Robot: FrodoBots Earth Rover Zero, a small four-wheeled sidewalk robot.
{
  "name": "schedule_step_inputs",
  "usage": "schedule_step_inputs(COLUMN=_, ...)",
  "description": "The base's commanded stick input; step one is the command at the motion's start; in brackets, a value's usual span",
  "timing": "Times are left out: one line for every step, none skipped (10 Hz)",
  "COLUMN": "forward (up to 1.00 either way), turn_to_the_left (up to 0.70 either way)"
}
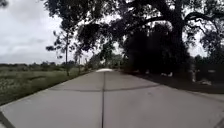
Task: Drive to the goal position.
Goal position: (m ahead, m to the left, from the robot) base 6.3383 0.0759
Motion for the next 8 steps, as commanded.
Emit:
schedule_step_inputs(forward=0.70, turn_to_the_left=0.00)
schedule_step_inputs(forward=0.70, turn_to_the_left=0.00)
schedule_step_inputs(forward=0.70, turn_to_the_left=0.00)
schedule_step_inputs(forward=0.70, turn_to_the_left=0.00)
schedule_step_inputs(forward=0.70, turn_to_the_left=0.00)
schedule_step_inputs(forward=0.70, turn_to_the_left=0.00)
schedule_step_inputs(forward=0.70, turn_to_the_left=0.06)
schedule_step_inputs(forward=0.70, turn_to_the_left=0.30)
